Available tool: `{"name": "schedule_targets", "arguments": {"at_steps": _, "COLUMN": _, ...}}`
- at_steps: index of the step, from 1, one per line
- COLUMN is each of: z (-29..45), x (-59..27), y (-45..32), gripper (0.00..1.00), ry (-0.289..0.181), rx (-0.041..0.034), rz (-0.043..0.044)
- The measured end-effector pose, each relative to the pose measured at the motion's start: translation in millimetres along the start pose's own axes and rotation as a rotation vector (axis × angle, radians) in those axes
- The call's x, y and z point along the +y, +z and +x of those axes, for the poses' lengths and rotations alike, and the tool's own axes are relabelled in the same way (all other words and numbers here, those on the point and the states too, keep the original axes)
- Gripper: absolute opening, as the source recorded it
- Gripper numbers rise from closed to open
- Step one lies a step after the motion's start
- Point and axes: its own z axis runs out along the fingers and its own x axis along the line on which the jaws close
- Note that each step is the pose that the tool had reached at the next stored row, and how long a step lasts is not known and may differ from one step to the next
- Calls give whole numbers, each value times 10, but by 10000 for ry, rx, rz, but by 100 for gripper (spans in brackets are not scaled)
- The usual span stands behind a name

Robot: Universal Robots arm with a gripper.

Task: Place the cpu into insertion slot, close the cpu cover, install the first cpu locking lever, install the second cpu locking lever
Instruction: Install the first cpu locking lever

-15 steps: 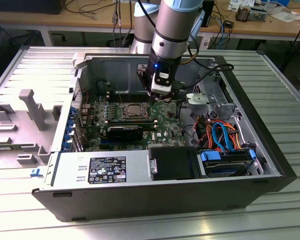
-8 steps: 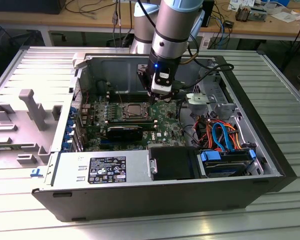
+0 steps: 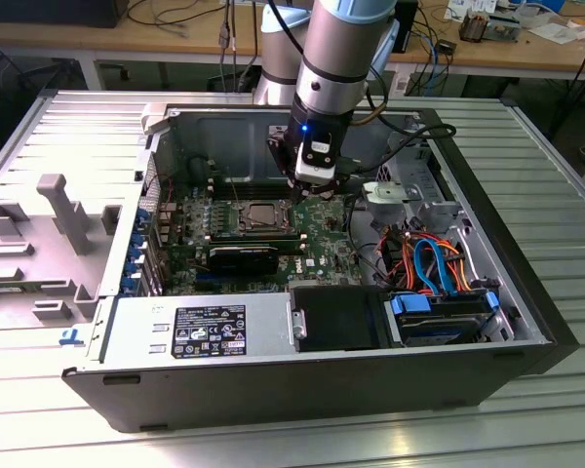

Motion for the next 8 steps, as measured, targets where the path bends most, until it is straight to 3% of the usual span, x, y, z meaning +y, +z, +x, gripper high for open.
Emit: {"name": "schedule_targets", "arguments": {"at_steps": 8, "z": 0, "x": 0, "y": 0, "gripper": 11, "ry": -37, "rx": -1, "rz": 5}}
